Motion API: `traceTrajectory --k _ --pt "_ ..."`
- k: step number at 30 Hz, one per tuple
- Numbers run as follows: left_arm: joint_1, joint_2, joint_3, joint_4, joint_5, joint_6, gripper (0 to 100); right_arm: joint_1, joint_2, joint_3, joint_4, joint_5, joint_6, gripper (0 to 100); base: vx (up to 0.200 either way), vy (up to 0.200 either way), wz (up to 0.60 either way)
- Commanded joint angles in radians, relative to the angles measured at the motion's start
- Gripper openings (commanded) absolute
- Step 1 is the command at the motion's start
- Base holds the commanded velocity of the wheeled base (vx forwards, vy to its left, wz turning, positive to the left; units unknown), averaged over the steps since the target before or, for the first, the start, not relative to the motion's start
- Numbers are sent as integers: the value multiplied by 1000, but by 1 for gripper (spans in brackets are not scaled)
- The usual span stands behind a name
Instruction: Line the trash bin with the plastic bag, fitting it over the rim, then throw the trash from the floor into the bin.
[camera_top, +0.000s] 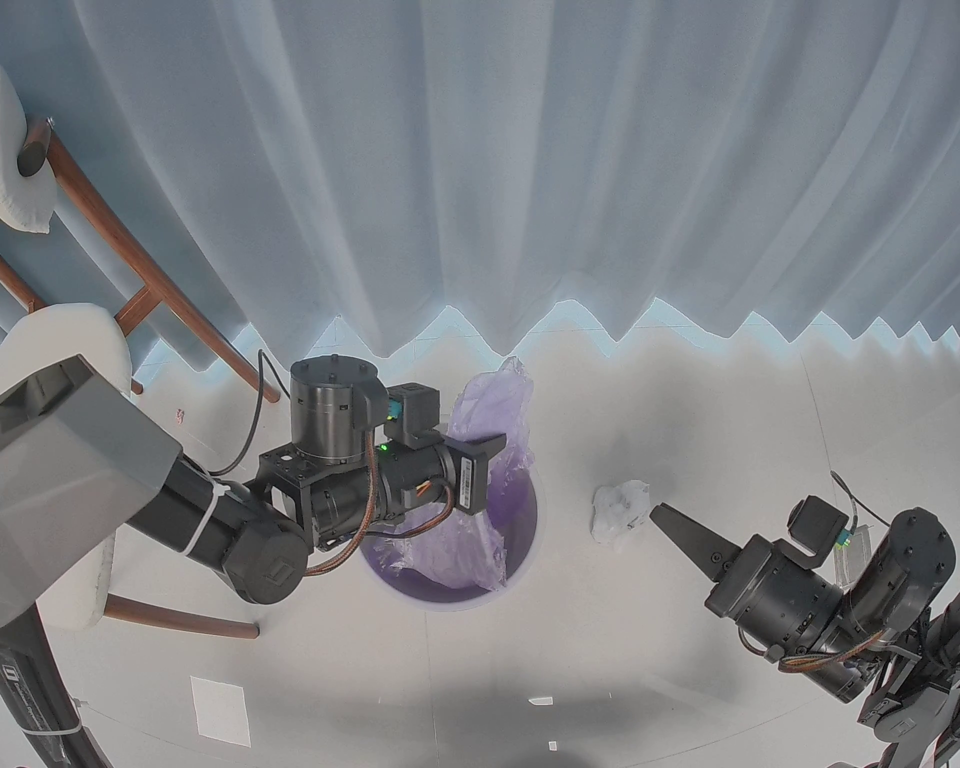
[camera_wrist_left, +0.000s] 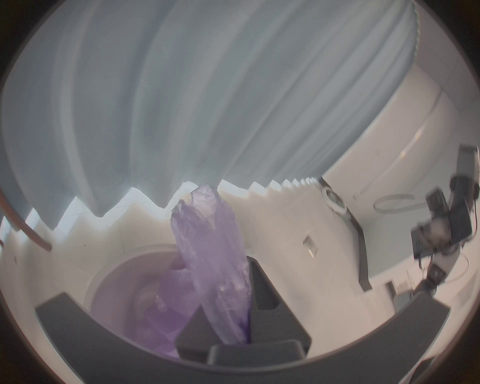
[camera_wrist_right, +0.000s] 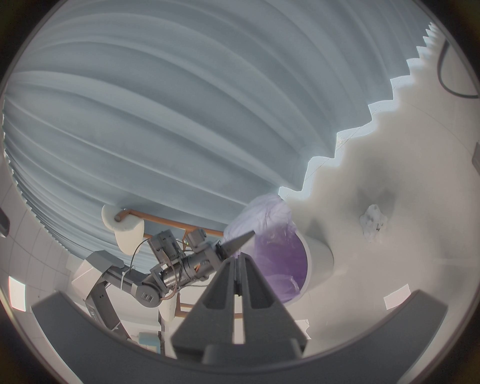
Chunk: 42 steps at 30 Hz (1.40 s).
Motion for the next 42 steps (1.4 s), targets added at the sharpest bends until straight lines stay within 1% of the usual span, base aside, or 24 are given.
traceTrajectory --k 1,2,3,5,6,7,8,9,10,11,12,13,14,17,19,21,23,25,28,31,33,34,37,42 --pt "61 -61 -23 141 -85 128 0 -40 45 -58 -2 0 22 0 0 0 0" --pt "61 -61 -23 141 -85 128 0 -40 45 -58 -2 0 22 0 0 0 0" --pt "58 -107 -39 254 -93 182 0 -38 60 -83 24 0 30 0 0 0 0" --pt "55 -140 -53 346 -96 228 0 -38 65 -104 59 2 31 0 0 0 0" --pt "54 -167 -66 415 -96 274 0 -38 65 -126 93 2 33 0 0 0 0" --pt "51 -173 -72 437 -96 291 0 -40 65 -135 105 3 33 0 0 0 0" --pt "45 -194 -98 504 -96 349 0 -40 62 -169 149 3 35 0 0 0 0" --pt "45 -194 -98 504 -96 349 0 -40 62 -169 149 3 35 0 0 0 0" --pt "37 -211 -148 593 -100 427 0 -40 60 -219 209 5 41 0 0 0 0" --pt "35 -216 -181 642 -108 467 0 -40 55 -247 243 5 45 0 0 0 0" --pt "35 -216 -185 648 -110 473 0 -40 55 -248 248 5 47 0 0 0 0" --pt "35 -220 -250 730 -131 544 0 -40 51 -290 306 5 58 0 0 0 0" --pt "37 -222 -280 780 -145 587 0 -38 46 -310 338 5 65 0 0 0 0" --pt "40 -237 -312 898 -156 711 0 -38 39 -353 435 5 93 0 0 0 0" --pt "42 -246 -302 938 -151 802 0 -35 39 -377 496 6 116 0 0 0 0" --pt "38 -248 -276 941 -143 883 0 -31 37 -402 545 6 150 0 0 0 0" --pt "35 -248 -254 938 -125 921 0 -31 34 -420 576 6 182 0 0 0 0" --pt "28 -248 -216 937 -83 984 0 -32 16 -429 630 6 225 0 0 0 0" --pt "17 -265 -147 935 -73 1061 0 -31 -21 -428 691 6 277 0 0 0 0" --pt "9 -277 -95 932 -71 1075 0 -31 -29 -428 717 6 297 0 0 0 0" --pt "-1 -285 -46 898 -71 1067 0 -32 -20 -414 725 11 301 0 0 0 0" --pt "-1 -285 -35 875 -70 1067 0 -31 -14 -414 723 12 301 100 0 0 0" --pt "-1 -280 -29 833 -57 1062 0 -29 6 -420 726 12 314 100 0 0 0" --pt "-1 -282 -26 829 -44 1032 0 -17 40 -412 758 12 314 100 0 0 0"
